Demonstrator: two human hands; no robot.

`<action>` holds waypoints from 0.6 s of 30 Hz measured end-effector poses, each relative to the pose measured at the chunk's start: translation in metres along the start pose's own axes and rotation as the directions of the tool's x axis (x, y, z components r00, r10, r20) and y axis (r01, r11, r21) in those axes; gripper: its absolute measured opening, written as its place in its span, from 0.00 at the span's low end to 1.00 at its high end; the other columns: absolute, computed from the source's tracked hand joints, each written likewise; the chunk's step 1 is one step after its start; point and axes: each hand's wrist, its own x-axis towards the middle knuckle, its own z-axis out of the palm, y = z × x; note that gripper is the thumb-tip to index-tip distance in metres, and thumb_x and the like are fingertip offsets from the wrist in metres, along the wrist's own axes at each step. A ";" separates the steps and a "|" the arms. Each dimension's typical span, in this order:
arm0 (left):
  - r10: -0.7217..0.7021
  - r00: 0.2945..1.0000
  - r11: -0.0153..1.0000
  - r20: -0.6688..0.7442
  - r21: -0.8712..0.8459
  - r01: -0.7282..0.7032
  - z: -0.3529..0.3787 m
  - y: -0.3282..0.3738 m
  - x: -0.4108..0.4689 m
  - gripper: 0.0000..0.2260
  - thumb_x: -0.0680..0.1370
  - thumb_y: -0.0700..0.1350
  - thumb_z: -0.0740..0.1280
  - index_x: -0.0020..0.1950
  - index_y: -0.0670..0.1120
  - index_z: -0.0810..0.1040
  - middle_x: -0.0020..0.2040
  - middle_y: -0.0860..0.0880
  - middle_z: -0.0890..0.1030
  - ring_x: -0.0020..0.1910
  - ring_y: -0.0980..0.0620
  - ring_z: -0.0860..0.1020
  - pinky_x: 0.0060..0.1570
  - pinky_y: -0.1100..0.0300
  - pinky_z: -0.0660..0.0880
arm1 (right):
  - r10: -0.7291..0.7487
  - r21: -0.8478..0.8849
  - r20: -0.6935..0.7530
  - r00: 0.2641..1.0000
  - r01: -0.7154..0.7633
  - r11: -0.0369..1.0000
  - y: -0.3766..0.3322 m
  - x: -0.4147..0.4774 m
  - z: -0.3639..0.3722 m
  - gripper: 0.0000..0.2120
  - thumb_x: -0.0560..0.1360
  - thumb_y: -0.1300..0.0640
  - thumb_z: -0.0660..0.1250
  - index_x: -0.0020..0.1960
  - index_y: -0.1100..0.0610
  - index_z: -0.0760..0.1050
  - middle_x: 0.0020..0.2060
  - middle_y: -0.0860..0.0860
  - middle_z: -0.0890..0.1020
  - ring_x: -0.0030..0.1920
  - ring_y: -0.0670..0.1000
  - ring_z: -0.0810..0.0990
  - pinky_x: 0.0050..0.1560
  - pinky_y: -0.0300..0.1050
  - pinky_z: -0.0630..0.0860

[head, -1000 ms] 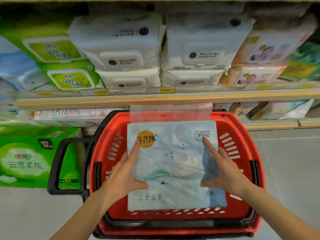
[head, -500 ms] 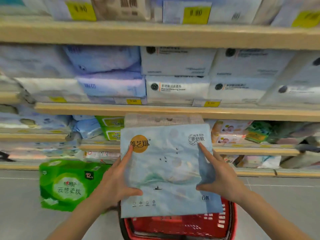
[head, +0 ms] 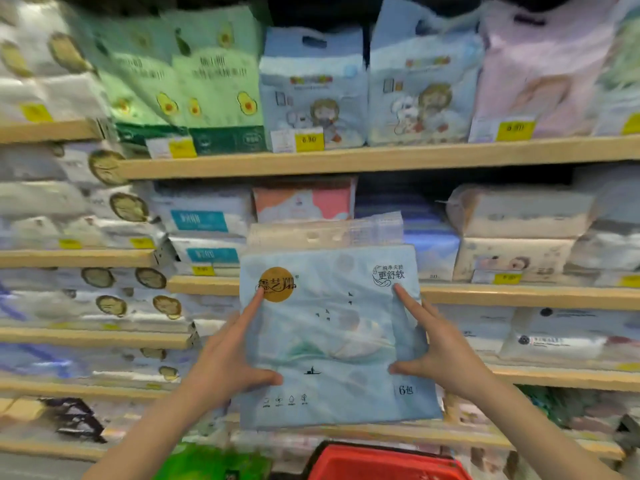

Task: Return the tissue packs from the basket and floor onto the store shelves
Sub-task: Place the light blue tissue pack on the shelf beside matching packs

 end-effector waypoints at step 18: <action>0.271 0.853 0.962 -0.445 0.100 -0.254 -0.289 0.107 0.003 0.55 0.56 0.49 0.81 0.71 0.66 0.48 0.66 0.58 0.65 0.62 0.48 0.74 0.55 0.51 0.74 | -0.424 -0.022 -0.351 0.835 0.445 0.895 -0.245 0.073 -0.169 0.53 0.58 0.56 0.79 0.67 0.26 0.49 0.72 0.43 0.63 0.73 0.46 0.59 0.70 0.55 0.62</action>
